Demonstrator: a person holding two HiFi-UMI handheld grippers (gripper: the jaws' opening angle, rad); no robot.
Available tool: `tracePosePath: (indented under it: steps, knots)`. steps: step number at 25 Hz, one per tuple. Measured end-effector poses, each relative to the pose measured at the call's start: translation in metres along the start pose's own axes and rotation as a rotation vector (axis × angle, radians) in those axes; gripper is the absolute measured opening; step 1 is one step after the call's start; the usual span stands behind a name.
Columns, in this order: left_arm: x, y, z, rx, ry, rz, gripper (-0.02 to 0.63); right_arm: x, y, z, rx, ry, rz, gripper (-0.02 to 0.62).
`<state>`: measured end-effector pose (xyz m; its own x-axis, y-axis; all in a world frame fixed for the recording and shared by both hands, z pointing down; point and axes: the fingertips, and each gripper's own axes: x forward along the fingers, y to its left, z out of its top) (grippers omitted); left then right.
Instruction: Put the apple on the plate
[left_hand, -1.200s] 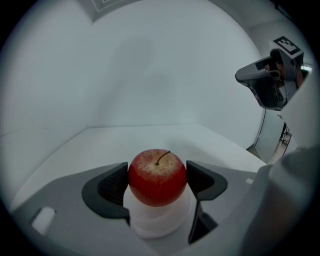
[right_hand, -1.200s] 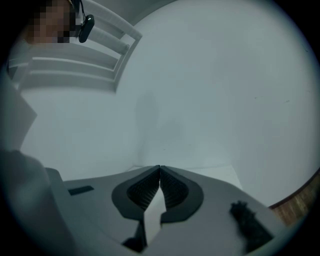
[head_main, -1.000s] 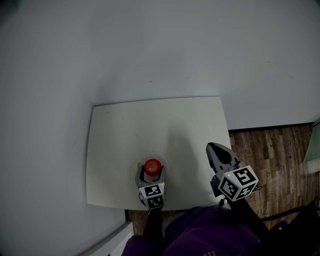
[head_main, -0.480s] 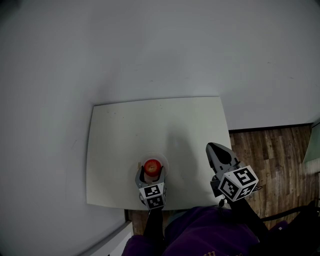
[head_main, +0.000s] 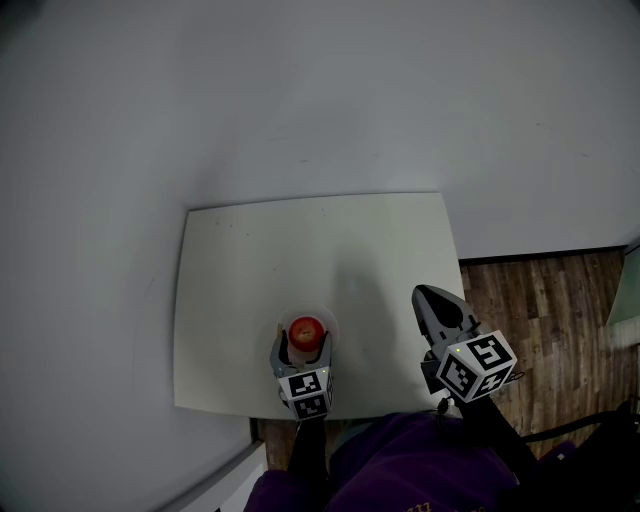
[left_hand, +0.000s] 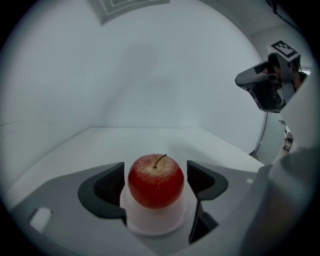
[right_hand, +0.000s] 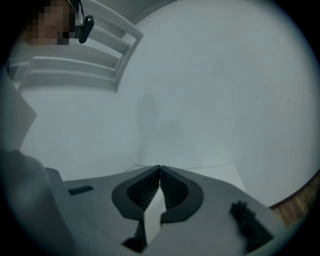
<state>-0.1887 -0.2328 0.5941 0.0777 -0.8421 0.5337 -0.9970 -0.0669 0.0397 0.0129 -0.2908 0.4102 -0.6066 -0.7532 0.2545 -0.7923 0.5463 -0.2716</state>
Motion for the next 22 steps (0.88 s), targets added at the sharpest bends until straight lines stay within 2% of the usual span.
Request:
tracePosePath:
  steps: [3, 5, 9, 12, 14, 16, 18, 20, 22]
  knots:
    - [-0.005, -0.001, 0.008, 0.013, -0.022, -0.004, 0.382, 0.001, 0.002, -0.001, 0.001, 0.0, 0.003, 0.011]
    - [-0.013, -0.005, 0.019, -0.006, -0.05, -0.015, 0.382, 0.0, 0.001, -0.001, 0.001, 0.001, 0.002, 0.011]
    - [-0.033, -0.017, 0.049, -0.032, -0.14, -0.042, 0.376, 0.001, 0.0, -0.002, 0.005, 0.002, 0.001, 0.011]
    - [-0.046, -0.033, 0.073, -0.032, -0.22, -0.093, 0.372, 0.004, 0.001, -0.005, 0.003, 0.001, 0.003, 0.011]
    - [-0.056, -0.043, 0.086, -0.012, -0.273, -0.114, 0.331, 0.005, 0.002, -0.005, 0.0, 0.001, 0.005, 0.011]
    - [-0.067, -0.055, 0.102, 0.015, -0.327, -0.128, 0.255, 0.005, 0.002, -0.005, -0.003, 0.001, 0.008, 0.011]
    - [-0.077, -0.065, 0.119, 0.026, -0.373, -0.141, 0.148, 0.003, 0.003, -0.004, -0.003, 0.0, 0.01, 0.011]
    - [-0.083, -0.072, 0.129, 0.022, -0.389, -0.159, 0.003, 0.002, 0.003, -0.003, -0.004, -0.001, 0.011, 0.011]
    - [-0.085, -0.077, 0.134, 0.007, -0.378, -0.178, 0.005, 0.0, 0.003, -0.003, -0.006, -0.003, 0.012, 0.011]
